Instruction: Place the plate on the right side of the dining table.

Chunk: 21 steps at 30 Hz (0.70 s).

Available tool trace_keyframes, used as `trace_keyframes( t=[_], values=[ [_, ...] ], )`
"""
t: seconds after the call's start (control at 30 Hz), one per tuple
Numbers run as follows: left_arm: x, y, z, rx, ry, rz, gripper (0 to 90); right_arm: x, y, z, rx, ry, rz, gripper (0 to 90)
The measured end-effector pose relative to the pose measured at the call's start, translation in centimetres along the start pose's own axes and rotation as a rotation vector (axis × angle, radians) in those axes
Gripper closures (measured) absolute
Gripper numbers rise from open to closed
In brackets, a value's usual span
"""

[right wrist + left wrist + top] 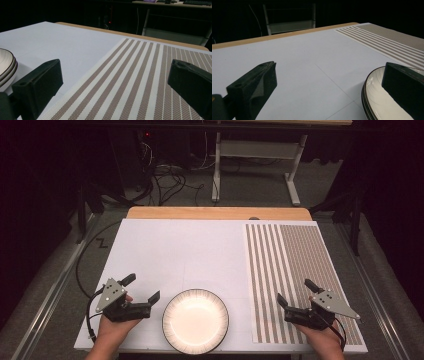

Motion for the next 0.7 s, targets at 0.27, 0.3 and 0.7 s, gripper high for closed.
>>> trace_keyframes(
  t=[0.27,0.3,0.7],
  values=[
    [-0.05,-0.31,-0.03,-0.005,0.006,0.011,1.9,0.06,-0.10,-0.10,0.010,-0.006,0.018,0.8],
    [-0.05,-0.31,-0.03,-0.005,0.006,0.011,2.4,0.04,-0.06,-0.07,0.013,-0.005,0.017,0.8],
    [-0.20,-0.30,0.18,-0.015,0.038,0.007,6.2,0.01,-0.05,0.02,0.015,0.002,0.017,0.9]
  ],
)
Point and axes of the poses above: each handheld gripper's, and its own axes: x roughly backward along the jaws, z roughly out of its underside, y roughly to its left, the point moved 10 cm from there along -x, roughly forward along the jaws, and after that the axes turned 2 degrees about x, right-handed, at the moved point
